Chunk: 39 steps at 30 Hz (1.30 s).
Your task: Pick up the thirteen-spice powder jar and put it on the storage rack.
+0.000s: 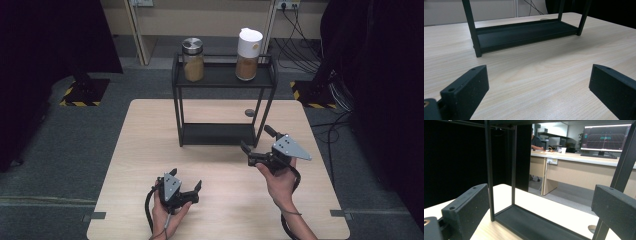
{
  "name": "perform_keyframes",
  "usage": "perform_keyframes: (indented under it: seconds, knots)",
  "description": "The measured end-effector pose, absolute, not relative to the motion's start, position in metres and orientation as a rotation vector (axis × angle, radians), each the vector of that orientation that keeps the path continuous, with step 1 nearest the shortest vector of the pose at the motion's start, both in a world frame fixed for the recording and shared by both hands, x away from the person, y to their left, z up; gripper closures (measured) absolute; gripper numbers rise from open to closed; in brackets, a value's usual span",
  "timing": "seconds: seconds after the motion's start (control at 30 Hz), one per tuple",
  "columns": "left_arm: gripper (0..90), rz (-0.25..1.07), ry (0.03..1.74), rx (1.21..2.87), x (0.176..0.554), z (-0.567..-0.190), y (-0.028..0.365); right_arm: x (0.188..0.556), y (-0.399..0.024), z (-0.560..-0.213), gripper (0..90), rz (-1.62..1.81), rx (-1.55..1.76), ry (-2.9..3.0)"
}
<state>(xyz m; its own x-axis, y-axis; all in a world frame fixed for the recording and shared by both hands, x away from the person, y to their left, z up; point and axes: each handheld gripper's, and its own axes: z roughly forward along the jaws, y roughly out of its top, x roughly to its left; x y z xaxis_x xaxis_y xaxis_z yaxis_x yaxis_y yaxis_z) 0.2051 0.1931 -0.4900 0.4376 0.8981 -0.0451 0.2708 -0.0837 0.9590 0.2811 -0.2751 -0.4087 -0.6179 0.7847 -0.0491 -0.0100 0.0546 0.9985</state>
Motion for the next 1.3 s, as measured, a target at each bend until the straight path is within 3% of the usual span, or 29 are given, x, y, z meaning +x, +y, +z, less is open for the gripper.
perform_keyframes:
  seconds: [1.3]
  knots:
    - [2.0,0.731,1.045,1.609,0.204,-0.49,0.193,0.262,-0.279,-0.44,2.0,1.616,0.787,1.766]
